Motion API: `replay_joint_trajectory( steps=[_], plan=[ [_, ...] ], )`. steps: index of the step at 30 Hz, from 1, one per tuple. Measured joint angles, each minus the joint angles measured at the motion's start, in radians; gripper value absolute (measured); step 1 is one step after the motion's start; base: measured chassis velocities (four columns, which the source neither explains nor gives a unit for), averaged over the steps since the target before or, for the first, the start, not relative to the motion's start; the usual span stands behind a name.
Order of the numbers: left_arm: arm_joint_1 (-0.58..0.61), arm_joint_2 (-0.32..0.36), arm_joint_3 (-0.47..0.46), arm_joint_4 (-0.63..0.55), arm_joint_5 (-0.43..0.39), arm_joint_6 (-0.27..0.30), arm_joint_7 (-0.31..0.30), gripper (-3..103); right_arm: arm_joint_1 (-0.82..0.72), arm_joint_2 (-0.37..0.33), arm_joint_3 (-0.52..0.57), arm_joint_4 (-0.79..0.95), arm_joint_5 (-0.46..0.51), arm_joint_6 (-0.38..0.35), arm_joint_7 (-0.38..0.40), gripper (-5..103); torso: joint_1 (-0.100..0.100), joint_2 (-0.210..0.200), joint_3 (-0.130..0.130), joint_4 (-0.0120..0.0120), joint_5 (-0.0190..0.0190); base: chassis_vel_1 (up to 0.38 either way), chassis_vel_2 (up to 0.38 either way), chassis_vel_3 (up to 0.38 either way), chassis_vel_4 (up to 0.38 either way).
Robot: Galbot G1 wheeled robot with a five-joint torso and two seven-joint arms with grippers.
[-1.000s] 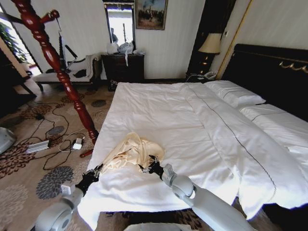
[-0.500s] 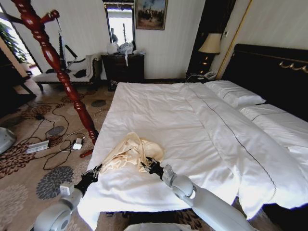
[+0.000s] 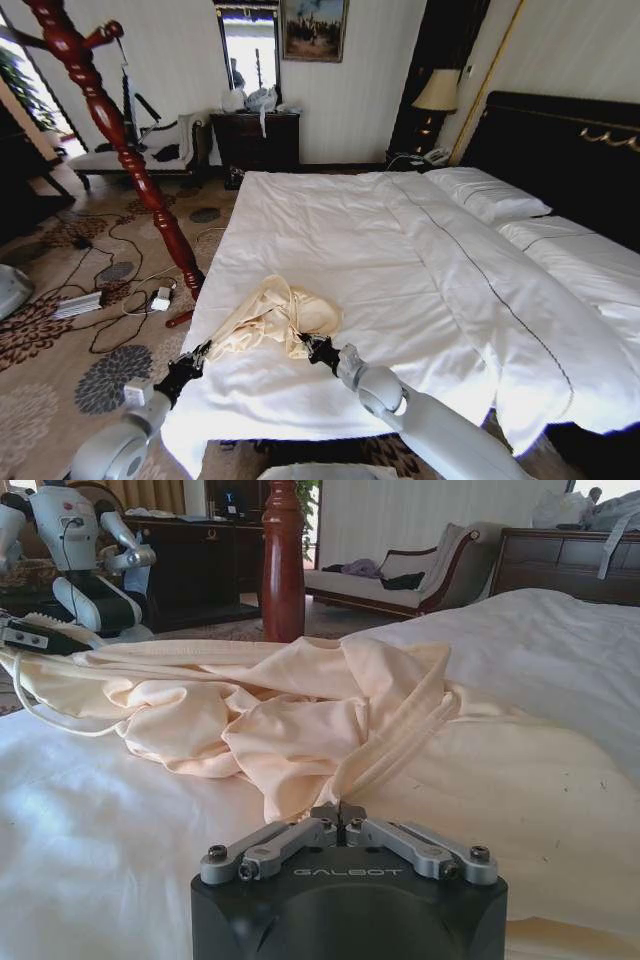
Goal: Pick up the clothes from the bed and hang them on the clothes hanger.
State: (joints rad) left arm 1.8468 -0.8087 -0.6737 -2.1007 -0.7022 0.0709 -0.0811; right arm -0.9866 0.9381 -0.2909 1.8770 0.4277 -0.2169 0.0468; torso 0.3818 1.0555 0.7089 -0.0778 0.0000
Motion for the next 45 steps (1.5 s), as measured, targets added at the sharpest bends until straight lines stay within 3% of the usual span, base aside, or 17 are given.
replay_joint_trajectory(
  steps=[8, 22, 33, 37, 42, 45],
  plan=[
    [-0.007, 0.015, -0.022, -0.014, -0.011, 0.0, -0.002, 2, 0.005, -0.003, 0.02, 0.026, 0.018, 0.001, 0.01, 0, 0.0, 0.0, 0.0, 0.0, 0.0, 0.0, 0.0, 0.0, 0.0],
    [-0.039, 0.066, -0.117, -0.096, -0.088, 0.025, -0.024, 2, 0.021, -0.051, 0.145, 0.148, 0.116, -0.021, 0.048, 0, 0.0, 0.0, 0.0, 0.0, -0.0001, 0.0, 0.0, 0.0, 0.0],
    [-0.071, 0.192, -0.281, -0.162, -0.22, 0.056, -0.047, 2, 0.041, -0.143, 0.306, 0.244, 0.232, -0.029, 0.084, 0, 0.0, 0.0, 0.0, 0.0001, 0.0002, 0.0, 0.0, 0.0, 0.0],
    [-0.101, 0.243, -0.324, -0.169, -0.263, 0.065, -0.061, 2, 0.057, -0.207, 0.367, 0.272, 0.29, -0.034, 0.085, 0, 0.0, 0.0, 0.0, 0.0001, -0.0001, 0.0, 0.0, 0.0, 0.0],
    [-0.139, 0.338, -0.388, -0.165, -0.308, 0.094, -0.092, 2, 0.089, -0.276, 0.43, 0.299, 0.372, -0.04, 0.096, 0, 0.0, 0.0, 0.0, -0.0002, 0.0, 0.0, 0.0, 0.0, 0.0],
    [-0.199, 0.43, -0.419, -0.156, -0.347, 0.113, -0.13, 2, 0.148, -0.312, 0.465, 0.32, 0.438, -0.055, 0.12, 0, 0.0, 0.0, 0.0, 0.0003, 0.0, 0.0, 0.0, 0.0, 0.0]
  ],
)
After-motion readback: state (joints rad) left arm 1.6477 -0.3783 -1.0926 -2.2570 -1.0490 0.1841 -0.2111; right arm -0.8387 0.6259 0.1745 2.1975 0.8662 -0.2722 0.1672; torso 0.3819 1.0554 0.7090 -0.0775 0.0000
